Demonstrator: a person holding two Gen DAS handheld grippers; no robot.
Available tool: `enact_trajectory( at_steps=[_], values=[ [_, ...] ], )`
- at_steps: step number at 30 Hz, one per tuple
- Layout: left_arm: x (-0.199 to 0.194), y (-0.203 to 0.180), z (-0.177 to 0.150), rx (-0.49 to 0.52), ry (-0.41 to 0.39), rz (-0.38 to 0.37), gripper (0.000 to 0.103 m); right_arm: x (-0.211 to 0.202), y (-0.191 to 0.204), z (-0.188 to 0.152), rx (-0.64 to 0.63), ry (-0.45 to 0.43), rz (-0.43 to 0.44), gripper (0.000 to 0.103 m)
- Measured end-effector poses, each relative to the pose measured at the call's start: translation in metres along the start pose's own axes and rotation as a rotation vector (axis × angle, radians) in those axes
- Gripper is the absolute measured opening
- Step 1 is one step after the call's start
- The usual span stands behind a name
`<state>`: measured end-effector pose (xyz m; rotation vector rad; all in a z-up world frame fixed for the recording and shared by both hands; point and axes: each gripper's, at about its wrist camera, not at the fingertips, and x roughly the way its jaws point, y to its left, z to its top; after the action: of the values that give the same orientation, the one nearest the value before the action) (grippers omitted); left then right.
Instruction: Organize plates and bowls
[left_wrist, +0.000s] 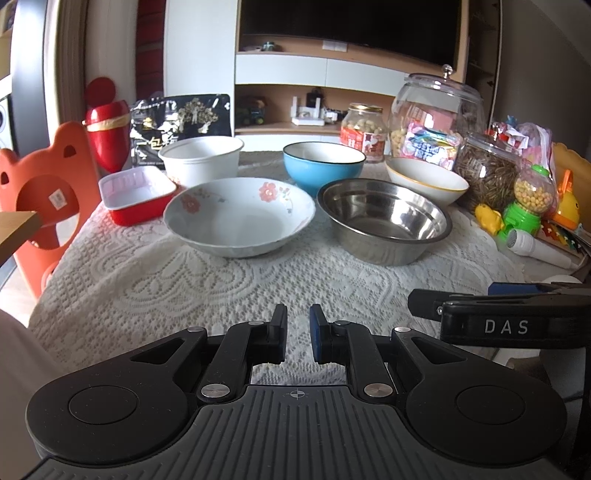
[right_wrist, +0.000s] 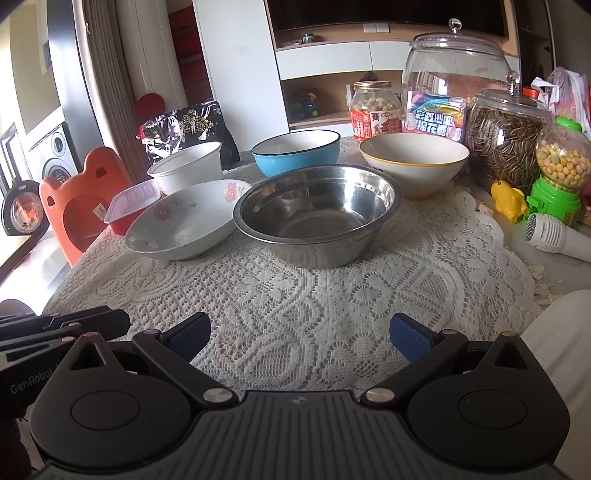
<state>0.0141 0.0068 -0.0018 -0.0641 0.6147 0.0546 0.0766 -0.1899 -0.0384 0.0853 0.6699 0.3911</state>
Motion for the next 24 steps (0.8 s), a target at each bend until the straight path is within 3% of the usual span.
enact_trajectory(
  at_steps=[6,9,12,16,21,24],
  values=[
    [0.032,0.015,0.04,-0.073,0.026,-0.105,0.015,0.024,-0.025,0.049,0.081,-0.025,0.032,0.103],
    [0.054,0.019,0.067,-0.125,0.072,-0.134,0.016,0.049,-0.048,0.076,0.172,0.011,0.087,0.103],
    [0.076,0.025,0.095,-0.103,0.088,-0.246,0.016,0.078,-0.068,0.093,0.246,0.065,0.116,0.103],
    [0.112,0.04,0.125,-0.142,0.1,-0.323,0.016,0.111,-0.092,0.099,0.347,0.143,0.147,0.103],
    [0.147,0.036,0.139,-0.076,0.148,-0.243,0.016,0.132,-0.103,0.093,0.347,0.222,0.155,0.103],
    [0.165,0.033,0.139,-0.062,0.193,-0.287,0.016,0.135,-0.097,0.091,0.291,0.228,0.144,0.103]
  ],
)
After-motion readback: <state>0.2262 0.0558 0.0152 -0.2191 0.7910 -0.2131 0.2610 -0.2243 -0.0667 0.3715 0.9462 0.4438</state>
